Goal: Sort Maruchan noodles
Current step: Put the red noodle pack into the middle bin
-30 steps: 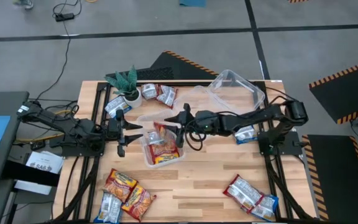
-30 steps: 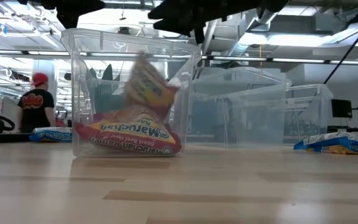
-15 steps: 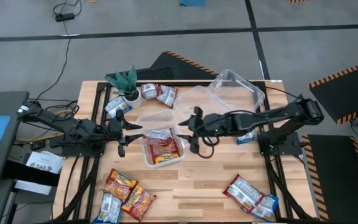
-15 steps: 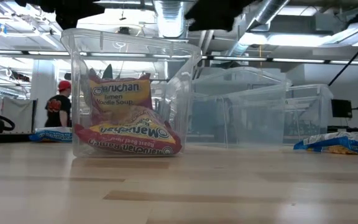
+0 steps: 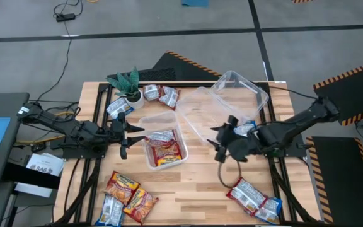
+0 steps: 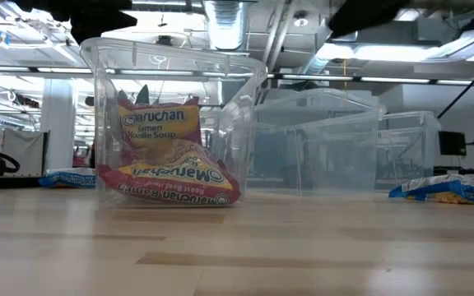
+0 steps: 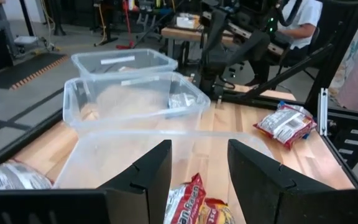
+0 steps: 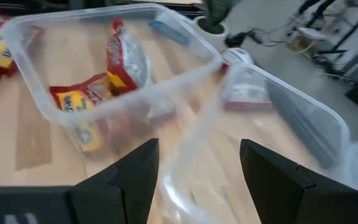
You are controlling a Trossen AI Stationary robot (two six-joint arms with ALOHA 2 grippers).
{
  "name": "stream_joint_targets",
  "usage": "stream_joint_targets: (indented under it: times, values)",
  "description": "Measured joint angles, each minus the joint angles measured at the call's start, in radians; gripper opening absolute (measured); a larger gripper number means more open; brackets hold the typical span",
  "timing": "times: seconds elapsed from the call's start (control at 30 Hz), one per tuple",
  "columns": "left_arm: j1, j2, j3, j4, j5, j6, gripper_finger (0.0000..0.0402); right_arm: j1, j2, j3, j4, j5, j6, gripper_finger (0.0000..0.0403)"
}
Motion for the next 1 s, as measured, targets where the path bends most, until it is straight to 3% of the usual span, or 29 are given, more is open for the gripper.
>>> stream_joint_targets:
  times: [0.17,0.33,0.57,0.7,0.83,1.0]
  values:
    - [0.000,0.028,0.000,0.001,-0.001,-0.009,0.0144,0.080,-0.118,-0.127,-0.011,0.140,0.096,0.0248]
    - [0.003,0.084,0.000,0.052,-0.034,0.017,0.0144,0.106,-0.252,-0.191,0.016,0.196,0.117,0.0248]
    - [0.003,0.155,0.000,0.198,-0.006,0.145,0.0144,0.080,-0.374,-0.337,0.303,0.194,-0.086,0.0248]
    - [-0.013,0.138,0.000,0.241,0.112,0.260,0.0144,0.053,-0.402,-0.457,0.627,0.118,-0.250,0.0248]
    - [-0.021,0.090,0.000,0.217,0.112,0.296,0.0144,0.008,-0.399,-0.558,0.949,-0.009,-0.413,0.0248]
    - [-0.021,0.006,-0.025,0.171,0.074,0.304,0.0144,-0.031,-0.398,-0.591,1.026,-0.097,-0.409,0.0248]
